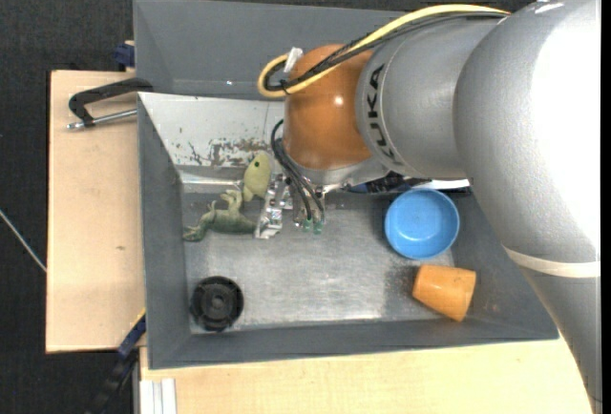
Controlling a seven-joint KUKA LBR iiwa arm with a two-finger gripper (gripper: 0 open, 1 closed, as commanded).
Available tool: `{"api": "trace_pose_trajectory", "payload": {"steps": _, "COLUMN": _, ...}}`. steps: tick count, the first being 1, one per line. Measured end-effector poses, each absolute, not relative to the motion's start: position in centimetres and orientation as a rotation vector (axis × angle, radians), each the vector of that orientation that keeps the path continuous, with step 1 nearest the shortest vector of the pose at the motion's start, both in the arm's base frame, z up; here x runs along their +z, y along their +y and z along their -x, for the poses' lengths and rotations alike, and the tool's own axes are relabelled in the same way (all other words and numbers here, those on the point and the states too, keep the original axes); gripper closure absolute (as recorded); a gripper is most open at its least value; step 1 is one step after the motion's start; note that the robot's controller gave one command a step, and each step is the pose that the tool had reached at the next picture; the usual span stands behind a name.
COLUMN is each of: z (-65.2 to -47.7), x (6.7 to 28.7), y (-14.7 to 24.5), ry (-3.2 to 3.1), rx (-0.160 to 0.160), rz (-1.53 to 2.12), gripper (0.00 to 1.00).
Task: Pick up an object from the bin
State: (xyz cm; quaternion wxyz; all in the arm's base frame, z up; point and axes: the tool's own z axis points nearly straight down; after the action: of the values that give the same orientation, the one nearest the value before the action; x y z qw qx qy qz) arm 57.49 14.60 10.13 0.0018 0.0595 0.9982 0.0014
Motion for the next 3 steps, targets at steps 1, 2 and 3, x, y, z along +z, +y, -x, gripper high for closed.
{"api": "trace_pose_trajectory", "payload": {"steps": 1, "z": -57.49, "x": 10.14, "y": 14.58, "ry": 3.132, "rx": 0.004, "rz": -0.186, "gripper": 0.0}}
{"api": "trace_pose_trajectory", "payload": {"steps": 2, "z": -57.49, "x": 10.13, "y": 14.57, "ry": 3.132, "rx": 0.004, "rz": -0.187, "gripper": 1.0}}
{"api": "trace_pose_trajectory", "payload": {"steps": 3, "z": -57.5, "x": 10.13, "y": 14.56, "ry": 3.132, "rx": 0.005, "rz": -0.188, "gripper": 0.0}}
